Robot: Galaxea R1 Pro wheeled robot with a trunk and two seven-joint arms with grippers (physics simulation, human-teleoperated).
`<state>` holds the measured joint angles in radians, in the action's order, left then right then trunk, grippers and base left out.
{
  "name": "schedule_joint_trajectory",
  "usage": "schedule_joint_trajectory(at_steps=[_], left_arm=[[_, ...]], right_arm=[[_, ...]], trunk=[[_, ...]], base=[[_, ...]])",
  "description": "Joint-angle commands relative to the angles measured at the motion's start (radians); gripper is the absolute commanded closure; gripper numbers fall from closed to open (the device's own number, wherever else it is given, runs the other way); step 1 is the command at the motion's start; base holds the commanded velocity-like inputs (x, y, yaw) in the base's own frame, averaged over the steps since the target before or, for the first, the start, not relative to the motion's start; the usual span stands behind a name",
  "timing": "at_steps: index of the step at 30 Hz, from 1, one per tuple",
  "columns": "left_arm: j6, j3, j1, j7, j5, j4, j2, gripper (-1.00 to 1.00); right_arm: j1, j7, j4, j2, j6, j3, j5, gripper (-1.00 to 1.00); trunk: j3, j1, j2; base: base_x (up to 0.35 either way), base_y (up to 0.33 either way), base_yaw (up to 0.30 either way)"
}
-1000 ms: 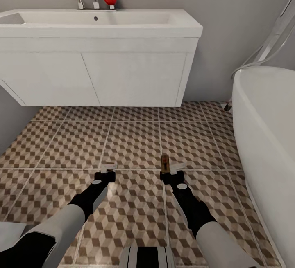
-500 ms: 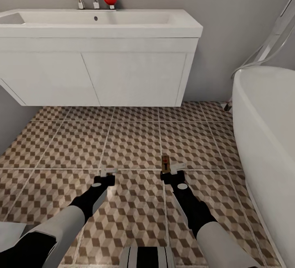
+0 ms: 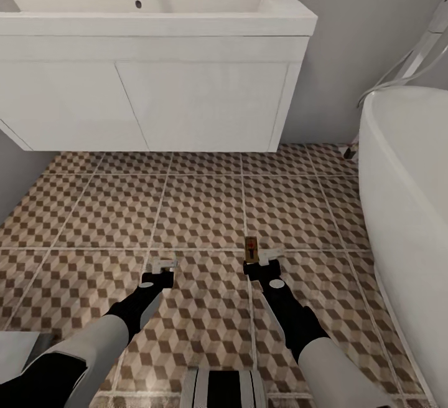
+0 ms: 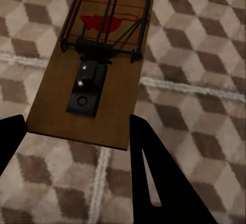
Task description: Take the four mousetraps from the cabinet in the bathroom and place them on the bathroom floor. Make sure all four end up on the same floor surface, and ensure that at least two of them are either under or directly next to the same bathroom sink.
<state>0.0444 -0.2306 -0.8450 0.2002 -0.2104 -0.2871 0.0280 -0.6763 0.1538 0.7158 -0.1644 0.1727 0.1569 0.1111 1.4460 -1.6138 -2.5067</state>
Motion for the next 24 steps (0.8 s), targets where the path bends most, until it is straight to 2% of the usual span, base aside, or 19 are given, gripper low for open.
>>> schedule_joint_trajectory(at_steps=[1, 24], left_arm=[[0.005, -0.009, 0.000, 0.007, -0.009, -0.002, -0.001, 1.00], [0.004, -0.009, 0.000, 0.007, -0.009, -0.001, 0.000, 1.00]], right_arm=[[0.000, 0.003, 0.001, 0.000, 0.008, 0.003, 0.007, 1.00], [0.000, 0.003, 0.001, 0.000, 0.007, 0.003, 0.007, 1.00]], trunk=[[0.006, 0.000, -0.001], [0.121, -0.010, -0.006]], base=[[0.000, 0.000, 0.000], [0.000, 0.000, 0.000]])
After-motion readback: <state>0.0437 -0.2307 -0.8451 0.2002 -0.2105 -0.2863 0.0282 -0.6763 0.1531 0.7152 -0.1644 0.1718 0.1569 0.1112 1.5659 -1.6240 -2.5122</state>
